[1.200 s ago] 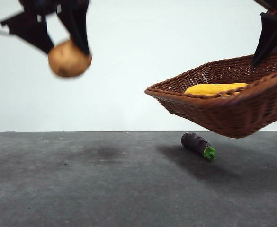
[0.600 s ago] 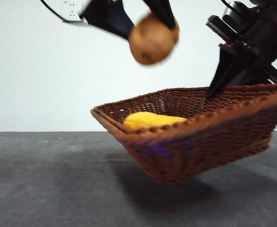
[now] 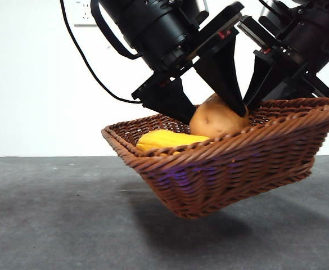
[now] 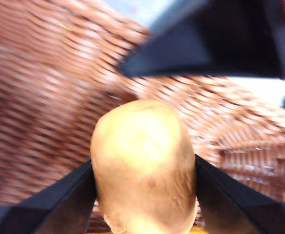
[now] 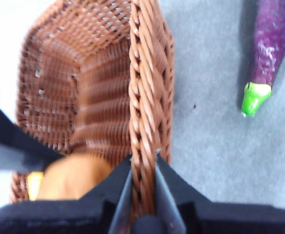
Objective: Help me put the vegetables on the table into the basket
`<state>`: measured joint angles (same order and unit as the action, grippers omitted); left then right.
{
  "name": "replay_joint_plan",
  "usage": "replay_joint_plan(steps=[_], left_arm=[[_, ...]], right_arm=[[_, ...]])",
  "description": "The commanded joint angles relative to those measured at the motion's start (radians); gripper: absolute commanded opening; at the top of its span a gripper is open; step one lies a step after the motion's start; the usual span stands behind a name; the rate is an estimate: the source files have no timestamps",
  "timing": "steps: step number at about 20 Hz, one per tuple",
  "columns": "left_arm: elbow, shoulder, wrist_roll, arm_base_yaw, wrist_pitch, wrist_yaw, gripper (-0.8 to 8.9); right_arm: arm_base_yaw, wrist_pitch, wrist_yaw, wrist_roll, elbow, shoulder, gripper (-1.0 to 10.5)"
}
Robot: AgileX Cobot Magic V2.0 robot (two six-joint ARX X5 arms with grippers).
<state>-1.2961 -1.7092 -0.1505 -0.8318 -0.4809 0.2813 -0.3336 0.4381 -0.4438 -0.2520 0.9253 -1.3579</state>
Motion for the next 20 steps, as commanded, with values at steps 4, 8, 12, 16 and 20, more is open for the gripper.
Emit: replay_joint_plan(steps=[4, 8, 12, 16, 20], left_arm=[[0.008, -0.005, -0.011, -0.006, -0.021, 0.015, 4.14], [0.005, 0.038, -0.013, -0.002, -0.031, 0.015, 4.14], [0.004, 0.155, -0.029, 0.030, -0.030, 0.002, 4.14], [0.004, 0.322, -0.070, 0.150, -0.061, -0.024, 4.14], [0.004, 0.386, -0.082, 0.293, -0.119, -0.024, 4.14]], right_arm=[[-0.001, -0.018, -0.009, -0.017, -0.003, -0.001, -0.1], [-0.001, -0.020, -0.008, -0.017, -0.003, -0.001, -0.1], [0.009, -0.026, 0.016, -0.017, 0.018, 0.002, -0.1], [0.038, 0.044, 0.020, -0.011, 0.182, 0.003, -0.1], [0.119, 0.232, 0.106, 0.055, 0.447, 0.003, -0.1]])
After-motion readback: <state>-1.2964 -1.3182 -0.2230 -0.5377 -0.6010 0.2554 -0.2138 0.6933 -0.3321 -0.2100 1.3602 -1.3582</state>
